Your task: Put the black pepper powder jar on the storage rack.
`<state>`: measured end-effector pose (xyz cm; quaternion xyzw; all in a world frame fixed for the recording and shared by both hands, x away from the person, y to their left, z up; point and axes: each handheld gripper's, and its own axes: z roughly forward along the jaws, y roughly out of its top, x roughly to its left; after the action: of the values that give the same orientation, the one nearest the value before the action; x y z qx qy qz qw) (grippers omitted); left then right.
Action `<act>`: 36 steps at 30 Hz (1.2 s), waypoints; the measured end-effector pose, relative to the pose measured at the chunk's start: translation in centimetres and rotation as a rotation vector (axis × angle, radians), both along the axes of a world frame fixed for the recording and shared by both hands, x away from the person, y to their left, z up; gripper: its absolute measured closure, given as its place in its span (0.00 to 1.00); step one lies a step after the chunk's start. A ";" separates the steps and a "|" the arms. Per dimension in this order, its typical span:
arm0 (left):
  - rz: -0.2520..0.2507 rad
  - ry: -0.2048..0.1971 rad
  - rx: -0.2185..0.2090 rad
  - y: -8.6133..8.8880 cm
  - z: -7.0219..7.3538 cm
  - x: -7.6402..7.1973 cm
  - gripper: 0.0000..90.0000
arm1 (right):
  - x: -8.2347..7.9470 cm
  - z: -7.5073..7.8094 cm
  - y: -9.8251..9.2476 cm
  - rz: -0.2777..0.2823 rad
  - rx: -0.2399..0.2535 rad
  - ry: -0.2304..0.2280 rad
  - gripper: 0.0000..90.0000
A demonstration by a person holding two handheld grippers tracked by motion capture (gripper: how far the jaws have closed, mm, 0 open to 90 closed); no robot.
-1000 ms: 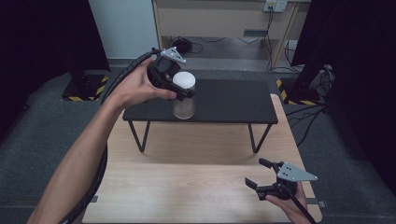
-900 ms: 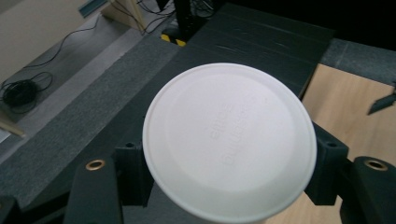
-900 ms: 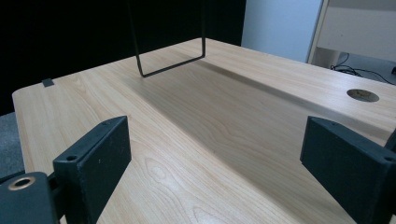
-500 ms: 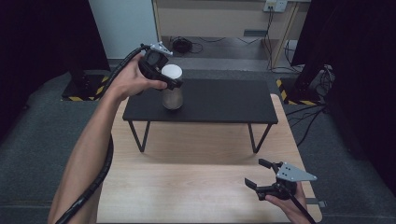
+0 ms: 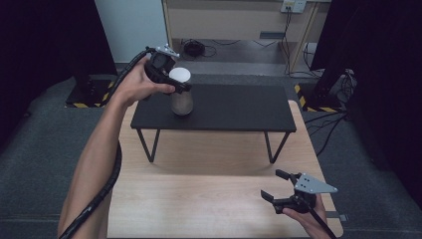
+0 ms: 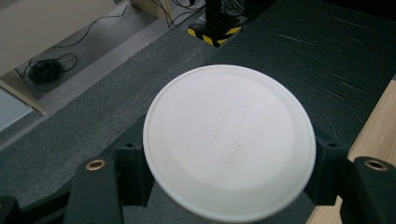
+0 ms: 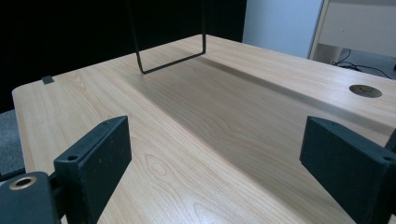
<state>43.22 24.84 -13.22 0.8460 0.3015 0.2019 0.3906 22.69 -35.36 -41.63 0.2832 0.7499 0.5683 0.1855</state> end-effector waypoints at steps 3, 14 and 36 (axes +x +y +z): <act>0.007 0.003 -0.019 0.3 -0.5 0.1 0.36 | 0.0 0.0 0.0 0.001 -0.002 -0.001 0.10; 0.058 -0.019 -0.108 1.1 -1.0 -0.6 0.27 | 0.1 0.1 0.4 0.014 -0.016 0.001 0.10; -0.114 -0.083 -0.079 2.2 3.8 -5.5 0.27 | 0.1 0.2 0.8 0.037 -0.032 0.003 0.10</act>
<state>37.76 27.06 -9.44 0.8366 0.2441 0.2023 0.4468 22.82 -34.54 -41.43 0.2673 0.7644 0.5590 0.1785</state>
